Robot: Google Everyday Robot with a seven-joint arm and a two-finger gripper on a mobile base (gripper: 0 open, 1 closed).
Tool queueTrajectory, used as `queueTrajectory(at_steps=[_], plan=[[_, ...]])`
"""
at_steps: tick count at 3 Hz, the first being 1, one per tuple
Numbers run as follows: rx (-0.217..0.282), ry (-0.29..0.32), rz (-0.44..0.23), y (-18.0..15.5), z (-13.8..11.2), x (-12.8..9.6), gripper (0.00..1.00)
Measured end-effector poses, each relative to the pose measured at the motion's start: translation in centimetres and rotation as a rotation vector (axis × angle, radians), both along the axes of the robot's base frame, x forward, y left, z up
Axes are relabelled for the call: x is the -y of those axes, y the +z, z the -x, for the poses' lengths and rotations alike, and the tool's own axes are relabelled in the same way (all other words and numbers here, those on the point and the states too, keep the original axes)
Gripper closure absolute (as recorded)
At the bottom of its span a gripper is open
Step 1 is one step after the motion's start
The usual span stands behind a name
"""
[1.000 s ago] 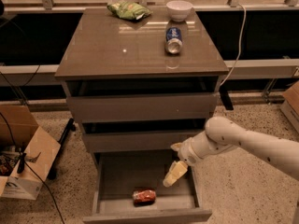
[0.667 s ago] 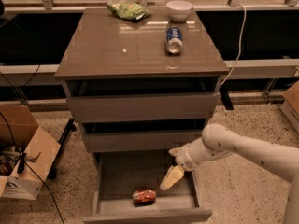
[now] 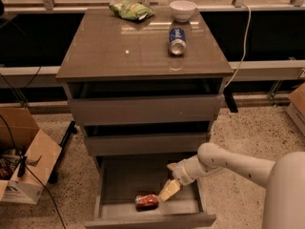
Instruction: Pick coke can from bottom drawer and place on counter
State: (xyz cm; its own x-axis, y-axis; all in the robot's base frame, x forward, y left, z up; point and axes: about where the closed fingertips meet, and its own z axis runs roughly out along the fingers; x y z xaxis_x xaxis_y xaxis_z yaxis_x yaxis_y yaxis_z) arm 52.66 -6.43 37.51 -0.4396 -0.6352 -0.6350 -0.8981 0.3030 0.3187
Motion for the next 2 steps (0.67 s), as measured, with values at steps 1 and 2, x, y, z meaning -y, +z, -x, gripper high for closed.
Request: queueTrajectory(at_steps=[1,2], plan=[[-0.045,-0.009,-0.01,-6.6,-0.4,-0.1,0.0],[-0.086,-0.01,-0.008,-11.7,-1.5,-0.4,0.0]])
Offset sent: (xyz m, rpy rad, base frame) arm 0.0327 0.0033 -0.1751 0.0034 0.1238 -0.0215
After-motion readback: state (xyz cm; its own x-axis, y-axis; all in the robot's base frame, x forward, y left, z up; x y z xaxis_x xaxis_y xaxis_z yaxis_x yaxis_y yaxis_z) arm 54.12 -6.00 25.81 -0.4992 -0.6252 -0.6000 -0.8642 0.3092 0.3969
